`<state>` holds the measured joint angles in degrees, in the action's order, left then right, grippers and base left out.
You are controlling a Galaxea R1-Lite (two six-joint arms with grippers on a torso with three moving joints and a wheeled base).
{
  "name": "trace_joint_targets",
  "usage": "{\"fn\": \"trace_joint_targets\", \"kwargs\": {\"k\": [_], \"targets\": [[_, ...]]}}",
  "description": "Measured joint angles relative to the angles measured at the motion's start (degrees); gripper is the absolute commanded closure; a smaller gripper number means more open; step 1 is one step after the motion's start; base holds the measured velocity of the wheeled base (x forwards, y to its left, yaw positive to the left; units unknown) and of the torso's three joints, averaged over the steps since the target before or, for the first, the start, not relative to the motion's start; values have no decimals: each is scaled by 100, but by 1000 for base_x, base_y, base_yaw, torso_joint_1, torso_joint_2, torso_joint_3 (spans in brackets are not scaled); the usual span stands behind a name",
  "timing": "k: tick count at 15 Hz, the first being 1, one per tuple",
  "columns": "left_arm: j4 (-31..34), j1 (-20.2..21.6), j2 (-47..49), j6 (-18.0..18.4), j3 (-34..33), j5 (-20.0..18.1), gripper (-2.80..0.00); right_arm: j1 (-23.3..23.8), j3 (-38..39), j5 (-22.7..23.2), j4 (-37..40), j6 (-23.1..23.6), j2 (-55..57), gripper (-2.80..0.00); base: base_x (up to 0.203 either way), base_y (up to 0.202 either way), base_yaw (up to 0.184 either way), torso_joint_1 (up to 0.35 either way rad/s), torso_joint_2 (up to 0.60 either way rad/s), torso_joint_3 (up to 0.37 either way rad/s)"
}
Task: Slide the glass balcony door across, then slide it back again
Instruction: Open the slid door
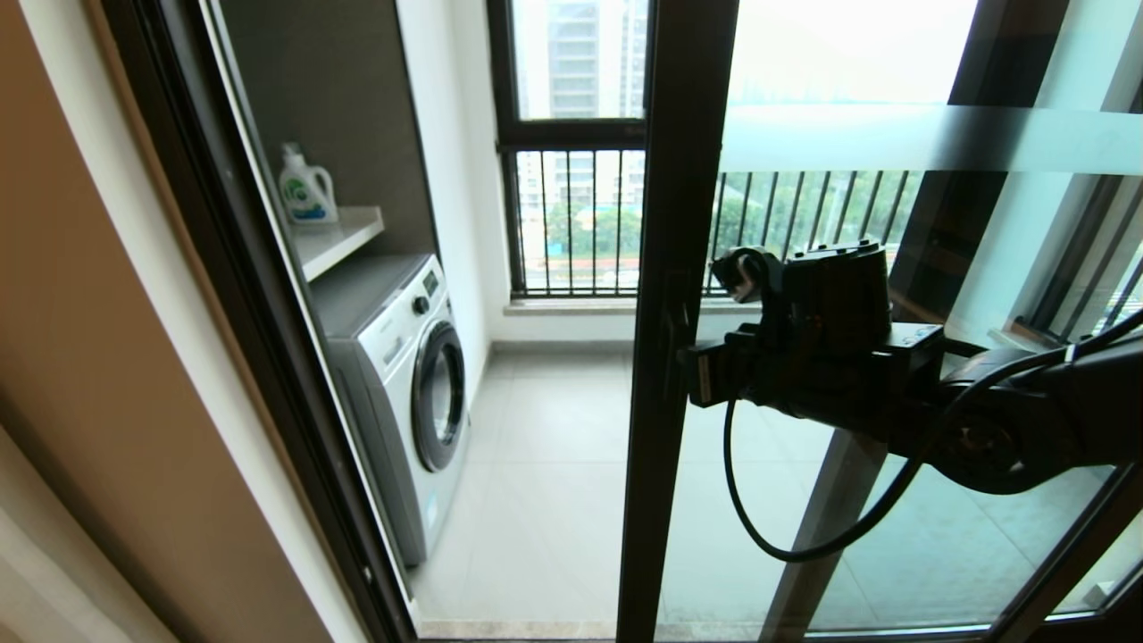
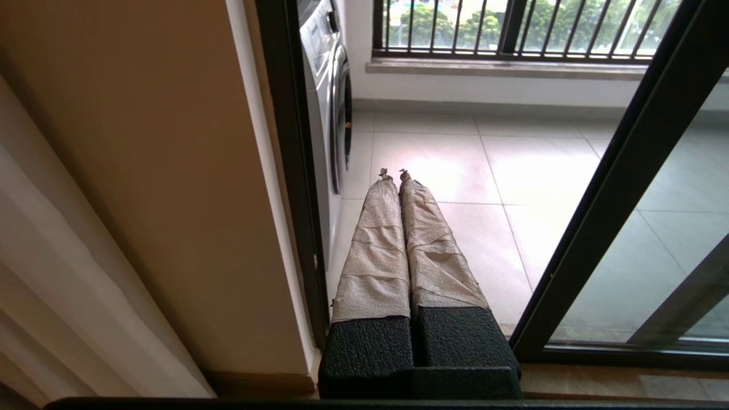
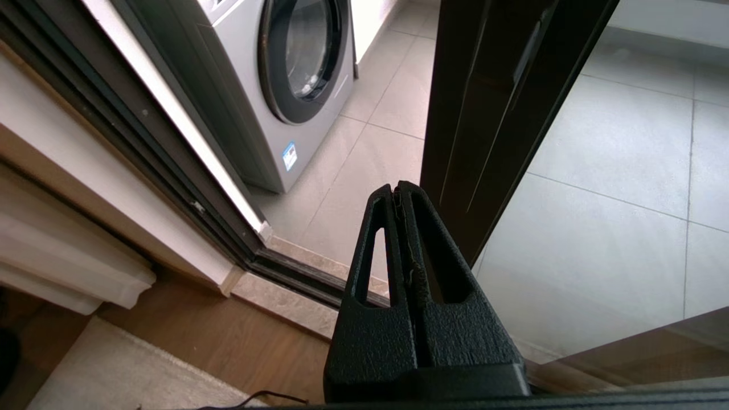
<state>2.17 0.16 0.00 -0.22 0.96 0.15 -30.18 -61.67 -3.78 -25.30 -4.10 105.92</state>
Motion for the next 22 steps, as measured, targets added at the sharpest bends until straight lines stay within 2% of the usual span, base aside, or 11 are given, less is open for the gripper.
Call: {"fn": "trace_joint_targets", "kwargs": {"k": [6, 11, 18, 22], "targets": [[0, 0, 0, -1, 0, 1, 0, -52, -550, -692, -265, 29, 678, 0, 0, 0, 0, 0, 0, 0], [0, 0, 0, 0, 0, -2, 0, -33, -622, -879, -678, 125, 1122, 0, 0, 0, 0, 0, 0, 0], [-2, 0, 0, -2, 0, 1, 0, 94, -1124, -924, -698, 261, 1590, 0, 0, 0, 0, 0, 0, 0], [-2, 0, 0, 0, 0, 1, 0, 211, -1137, -1027, -726, 344, 1693, 0, 0, 0, 0, 0, 0, 0]]}}
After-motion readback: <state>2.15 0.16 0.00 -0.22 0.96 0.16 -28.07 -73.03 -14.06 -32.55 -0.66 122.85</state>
